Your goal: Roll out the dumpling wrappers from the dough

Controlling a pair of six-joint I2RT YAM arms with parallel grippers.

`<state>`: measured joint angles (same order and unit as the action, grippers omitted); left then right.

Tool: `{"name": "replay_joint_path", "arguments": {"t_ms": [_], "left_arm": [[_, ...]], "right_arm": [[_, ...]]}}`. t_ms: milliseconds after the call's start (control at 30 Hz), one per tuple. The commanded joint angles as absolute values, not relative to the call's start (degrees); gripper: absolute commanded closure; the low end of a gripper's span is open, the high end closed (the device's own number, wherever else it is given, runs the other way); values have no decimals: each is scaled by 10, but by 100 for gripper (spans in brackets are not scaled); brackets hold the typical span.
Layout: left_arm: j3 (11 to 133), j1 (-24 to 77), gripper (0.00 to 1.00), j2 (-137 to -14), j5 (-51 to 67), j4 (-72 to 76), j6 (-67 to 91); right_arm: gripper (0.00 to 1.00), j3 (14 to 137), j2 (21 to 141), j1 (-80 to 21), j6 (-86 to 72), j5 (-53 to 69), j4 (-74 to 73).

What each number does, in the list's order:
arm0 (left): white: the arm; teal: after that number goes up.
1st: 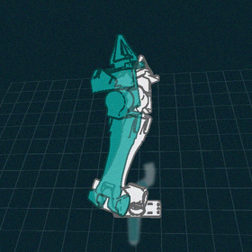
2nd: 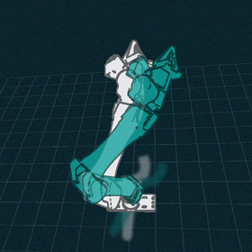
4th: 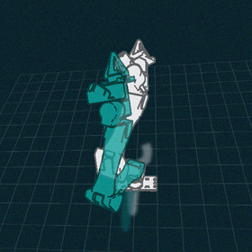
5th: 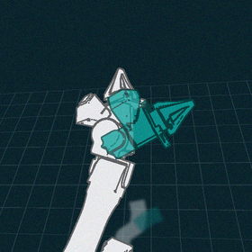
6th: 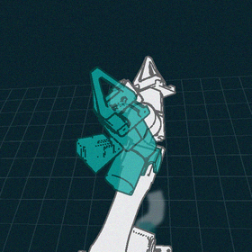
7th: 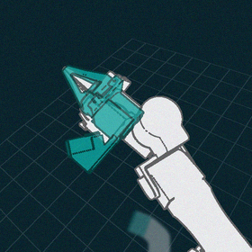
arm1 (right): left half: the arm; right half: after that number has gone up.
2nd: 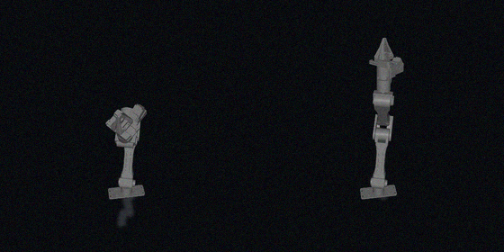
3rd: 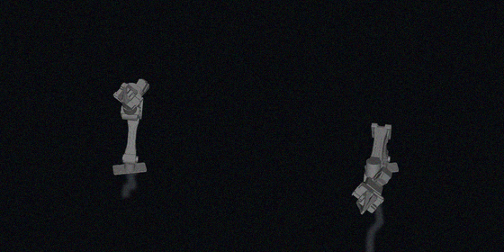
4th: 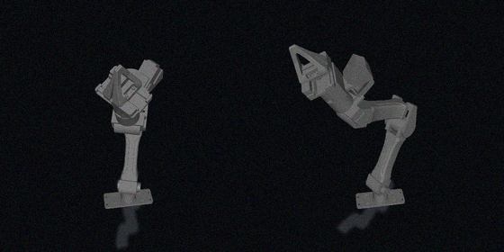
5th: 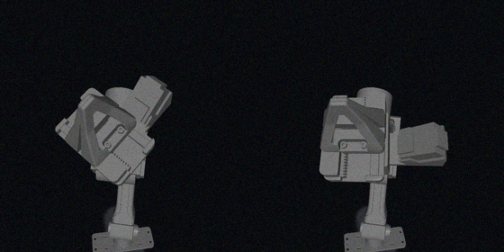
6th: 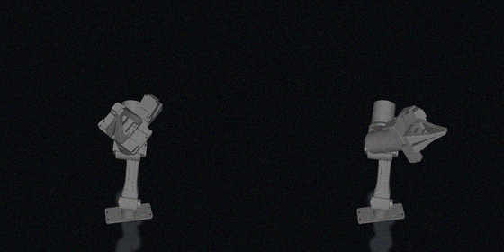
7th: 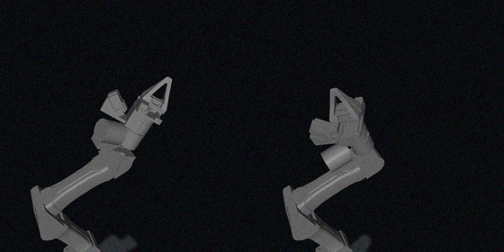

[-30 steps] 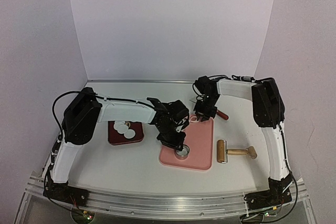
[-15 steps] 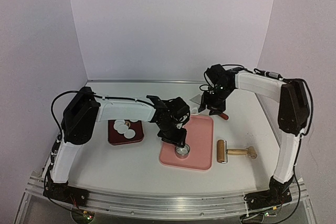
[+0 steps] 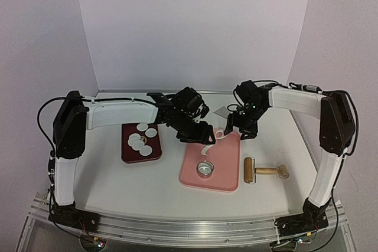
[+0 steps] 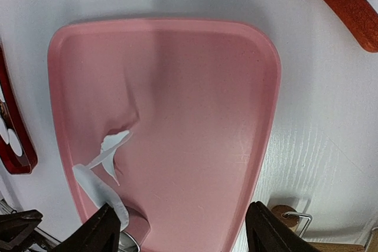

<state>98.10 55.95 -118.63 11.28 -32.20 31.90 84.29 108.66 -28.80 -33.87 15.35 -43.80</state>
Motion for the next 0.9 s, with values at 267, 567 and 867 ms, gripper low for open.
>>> {"name": "replay_joint_path", "arguments": {"t_ms": [267,567,867], "left_arm": [[1080,514,29,-1245,211,-240,363],[1105,515,29,-1298,227,-241,361],[1172,514,28,-1359,226,-262,358]], "right_arm": [[25,811,1043,-291,-333,176,-413],[25,795,1026,-290,-343,188,-395],[25,796,1019,-291,-345,210,-377]]}}
